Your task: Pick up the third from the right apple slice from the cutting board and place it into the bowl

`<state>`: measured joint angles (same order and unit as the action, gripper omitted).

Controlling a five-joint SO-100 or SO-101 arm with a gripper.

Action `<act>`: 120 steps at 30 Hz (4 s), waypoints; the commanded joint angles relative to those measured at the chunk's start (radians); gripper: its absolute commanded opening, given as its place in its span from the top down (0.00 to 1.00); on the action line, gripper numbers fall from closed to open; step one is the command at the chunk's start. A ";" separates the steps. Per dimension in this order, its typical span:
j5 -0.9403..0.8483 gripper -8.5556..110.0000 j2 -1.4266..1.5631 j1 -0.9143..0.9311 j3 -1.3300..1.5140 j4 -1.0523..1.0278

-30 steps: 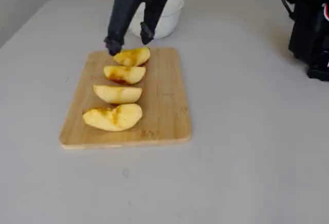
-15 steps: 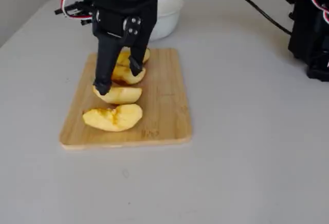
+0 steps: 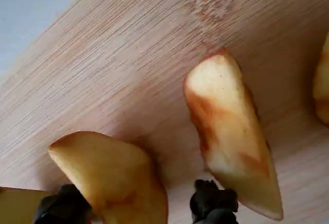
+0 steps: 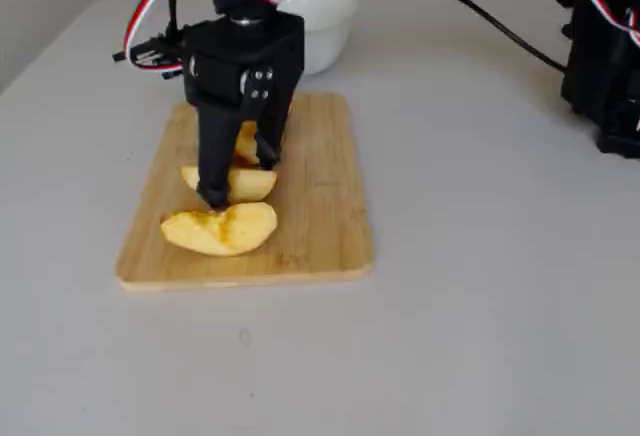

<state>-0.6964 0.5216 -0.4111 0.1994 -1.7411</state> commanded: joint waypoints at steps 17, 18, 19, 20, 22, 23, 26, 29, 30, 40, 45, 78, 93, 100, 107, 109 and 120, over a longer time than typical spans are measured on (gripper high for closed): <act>0.011 0.93 -0.034 -0.021 -0.066 0.086; 0.014 0.93 -0.034 -0.023 -0.067 0.086; 0.020 0.93 -0.034 -0.026 -0.078 0.081; 0.029 0.93 -0.035 -0.028 -0.100 0.075; 0.046 0.93 -0.012 -0.038 -0.117 0.072; 0.057 0.93 0.009 -0.044 -0.117 0.071; 0.092 0.93 0.095 -0.052 -0.117 0.060; 0.147 0.93 0.196 -0.032 -0.117 0.052; 0.170 0.93 0.232 -0.018 -0.117 0.051; 0.456 0.93 0.557 0.275 -0.117 0.049; 0.505 0.93 0.657 0.471 -0.117 0.052; 0.471 0.63 0.584 0.796 -0.117 -0.057; 0.477 0.87 0.681 0.761 -0.106 -0.067; 0.531 0.93 1.031 0.675 -0.009 -0.067; 0.555 0.93 1.603 0.410 0.330 -0.064; 0.578 0.93 1.759 0.301 0.453 -0.060; 0.525 0.93 2.379 0.224 1.474 0.170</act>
<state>-0.1442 2.7489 -0.2071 1.4128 -1.6536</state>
